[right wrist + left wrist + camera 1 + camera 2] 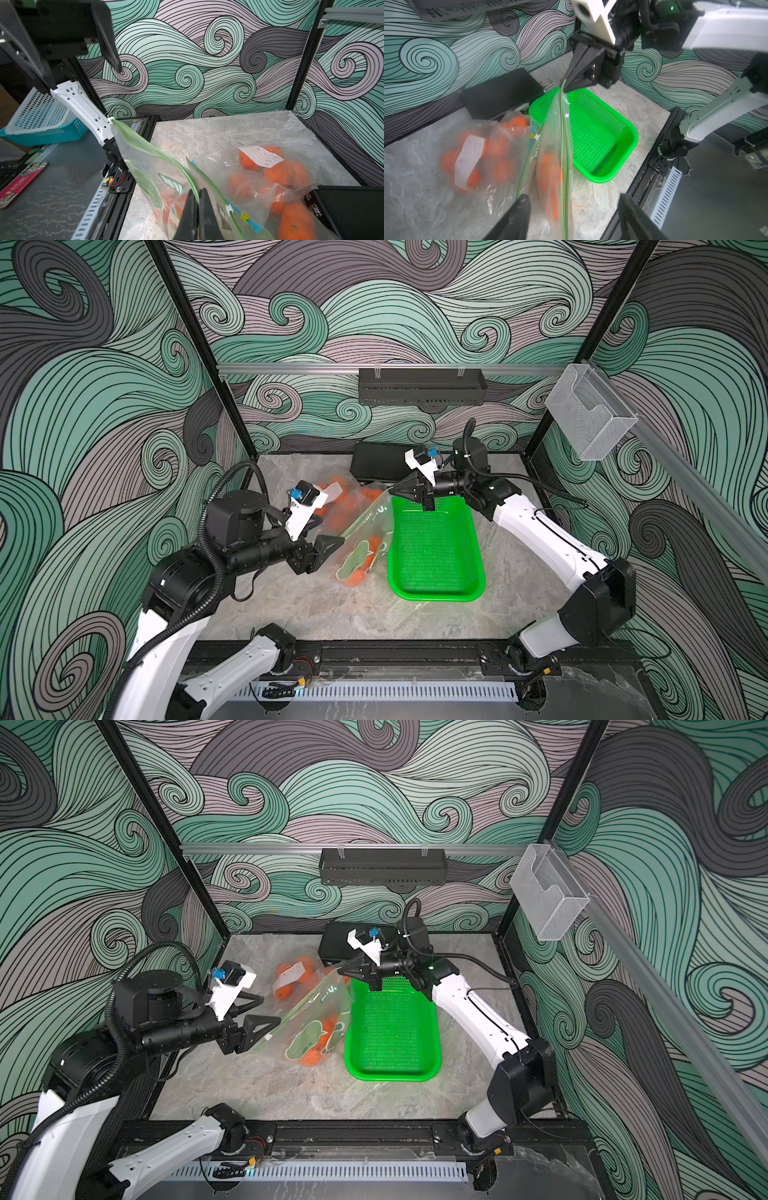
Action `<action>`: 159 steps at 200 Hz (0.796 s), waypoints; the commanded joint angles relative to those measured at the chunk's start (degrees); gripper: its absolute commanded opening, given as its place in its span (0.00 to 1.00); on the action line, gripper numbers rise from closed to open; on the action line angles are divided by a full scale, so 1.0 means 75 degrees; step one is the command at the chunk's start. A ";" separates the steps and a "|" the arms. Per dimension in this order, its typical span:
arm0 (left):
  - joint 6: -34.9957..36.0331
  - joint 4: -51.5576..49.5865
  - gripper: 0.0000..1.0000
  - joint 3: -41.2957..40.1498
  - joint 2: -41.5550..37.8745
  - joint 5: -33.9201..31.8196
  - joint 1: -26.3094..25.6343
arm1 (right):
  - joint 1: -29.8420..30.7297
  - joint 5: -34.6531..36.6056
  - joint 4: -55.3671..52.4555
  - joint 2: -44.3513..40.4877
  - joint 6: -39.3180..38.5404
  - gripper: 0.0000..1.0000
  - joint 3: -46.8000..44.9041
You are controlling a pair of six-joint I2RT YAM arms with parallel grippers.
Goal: Open the zip-top bag and take out the orange
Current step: Unzip the zipper on the zipper food storage bag.
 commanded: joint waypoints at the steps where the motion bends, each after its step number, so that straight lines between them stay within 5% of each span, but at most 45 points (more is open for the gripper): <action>1: -0.0143 -0.0075 0.51 0.0290 0.0632 0.0279 0.0032 | 0.0024 -0.0225 0.0051 -0.0290 -0.0351 0.00 -0.0084; 143: 0.0315 0.0358 0.24 -0.1331 0.0931 -0.0038 0.0031 | 0.0160 -0.0212 -0.0165 -0.0280 -0.0480 0.00 -0.0085; 159: 0.0321 0.0401 0.09 -0.1415 0.0949 -0.0097 0.0029 | 0.0166 -0.0191 -0.0168 -0.0274 -0.0458 0.00 -0.0084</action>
